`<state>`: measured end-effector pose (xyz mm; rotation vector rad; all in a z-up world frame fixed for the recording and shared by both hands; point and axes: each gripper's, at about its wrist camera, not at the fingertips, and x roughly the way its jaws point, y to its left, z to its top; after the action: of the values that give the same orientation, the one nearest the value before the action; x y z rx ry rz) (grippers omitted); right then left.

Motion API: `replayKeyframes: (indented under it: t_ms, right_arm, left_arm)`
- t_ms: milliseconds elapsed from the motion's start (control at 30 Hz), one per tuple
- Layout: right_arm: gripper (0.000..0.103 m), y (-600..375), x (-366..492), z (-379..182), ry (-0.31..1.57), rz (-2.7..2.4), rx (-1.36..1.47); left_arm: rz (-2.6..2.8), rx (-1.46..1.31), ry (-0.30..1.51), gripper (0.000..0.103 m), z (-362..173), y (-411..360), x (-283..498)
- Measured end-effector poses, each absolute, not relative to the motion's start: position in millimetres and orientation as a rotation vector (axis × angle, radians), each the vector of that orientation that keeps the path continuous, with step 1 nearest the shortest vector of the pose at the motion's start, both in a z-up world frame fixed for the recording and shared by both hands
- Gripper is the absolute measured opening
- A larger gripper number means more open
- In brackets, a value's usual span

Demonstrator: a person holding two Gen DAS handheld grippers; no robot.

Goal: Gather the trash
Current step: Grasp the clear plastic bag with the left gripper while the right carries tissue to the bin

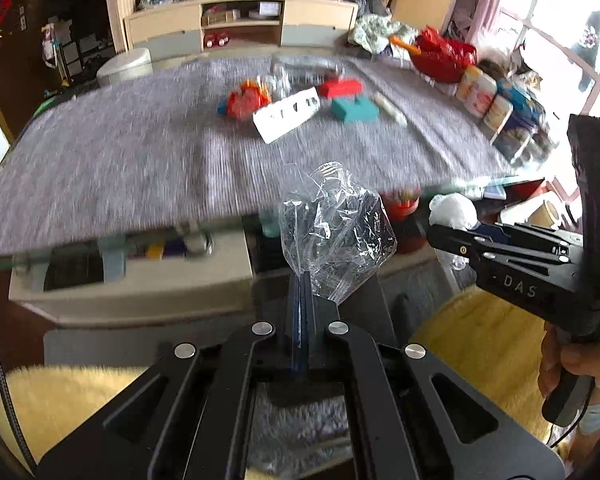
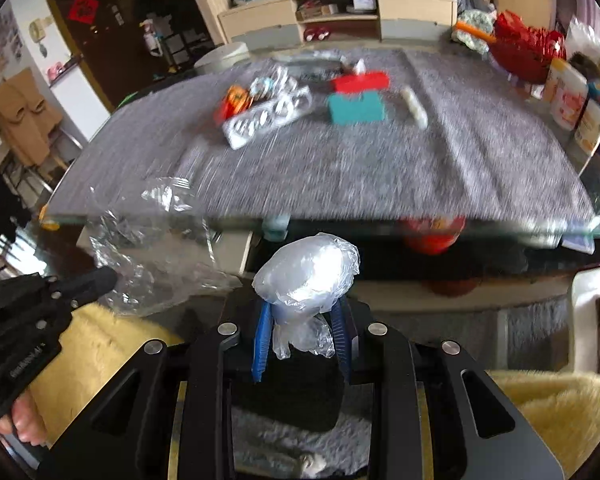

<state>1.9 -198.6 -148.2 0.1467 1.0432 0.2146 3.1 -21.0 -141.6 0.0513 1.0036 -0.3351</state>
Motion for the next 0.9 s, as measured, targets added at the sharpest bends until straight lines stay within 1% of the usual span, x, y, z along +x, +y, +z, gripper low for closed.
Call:
replayKeyframes:
  t_ms: [267,467,633,700,767,800,833,867,900]
  right_arm:
    - [0.028,-188,-16,-184,1.137,0.241,0.149]
    - [0.028,-186,-7,-234,1.258,0.258,0.218]
    - [0.031,-182,3,-263,1.335,0.255,0.244]
    - [0.031,-182,6,-269,1.349,0.251,0.246]
    - [0.039,-182,10,-270,1.355,0.247,0.255]
    - [0.05,-183,11,-269,1.354,0.245,0.254]
    - [0.057,-183,13,-268,1.349,0.243,0.25]
    - [0.058,-183,15,-267,1.346,0.242,0.248]
    - [0.058,-184,16,-265,1.345,0.242,0.249]
  left_arm:
    - [-0.366,0.045,1.142,0.0,-201,-28,-12]
    - [-0.396,0.044,1.228,0.0,-238,-36,-9]
    - [-0.426,0.026,1.299,0.0,-270,-40,-2]
    - [-0.428,0.039,1.316,0.002,-276,-43,1]
    - [-0.426,0.04,1.327,0.003,-280,-43,4]
    - [-0.425,0.039,1.329,0.004,-281,-44,5]
    - [-0.422,0.036,1.333,0.007,-281,-43,7]
    - [-0.419,0.03,1.336,0.01,-282,-42,9]
    - [-0.414,0.029,1.338,0.021,-283,-42,10]
